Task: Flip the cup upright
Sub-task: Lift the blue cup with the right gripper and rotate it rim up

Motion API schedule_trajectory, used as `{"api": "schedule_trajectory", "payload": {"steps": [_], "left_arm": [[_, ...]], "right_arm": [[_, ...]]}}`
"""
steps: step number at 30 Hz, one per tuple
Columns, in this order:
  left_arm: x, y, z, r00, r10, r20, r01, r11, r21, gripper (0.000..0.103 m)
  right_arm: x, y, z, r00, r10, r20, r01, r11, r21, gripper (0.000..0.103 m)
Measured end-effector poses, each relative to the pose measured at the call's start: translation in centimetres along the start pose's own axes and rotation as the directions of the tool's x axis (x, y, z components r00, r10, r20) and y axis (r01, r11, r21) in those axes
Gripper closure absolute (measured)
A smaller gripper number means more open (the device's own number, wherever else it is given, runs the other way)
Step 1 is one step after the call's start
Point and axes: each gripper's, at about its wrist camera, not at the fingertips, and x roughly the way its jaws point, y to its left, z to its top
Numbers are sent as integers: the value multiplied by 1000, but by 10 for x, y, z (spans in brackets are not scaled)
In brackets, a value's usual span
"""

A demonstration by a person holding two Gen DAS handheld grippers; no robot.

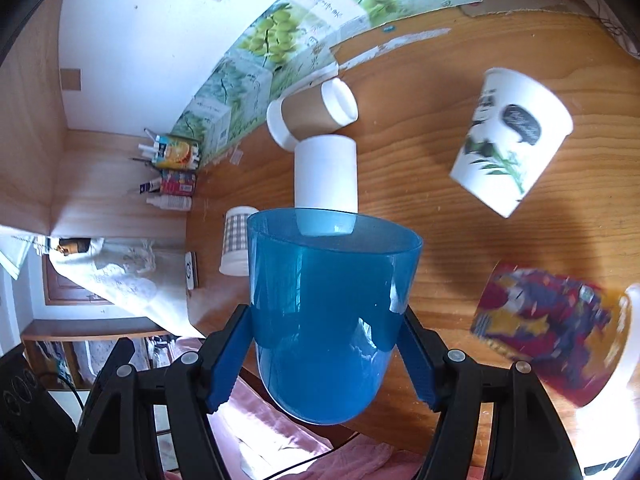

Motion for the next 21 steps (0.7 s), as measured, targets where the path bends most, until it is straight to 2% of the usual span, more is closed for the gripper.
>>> {"api": "schedule_trajectory", "payload": {"steps": [12,21], "left_arm": [[9,66,-12,997,-41,-63,41,999,-2,1],[40,103,-20,979,-115,-166,114,993,-16,1]], "right_arm": [[42,25,-40,998,-62,16,62,998,-17,32],[78,32,-62,989,-143,-19,144,989,34,32]]}}
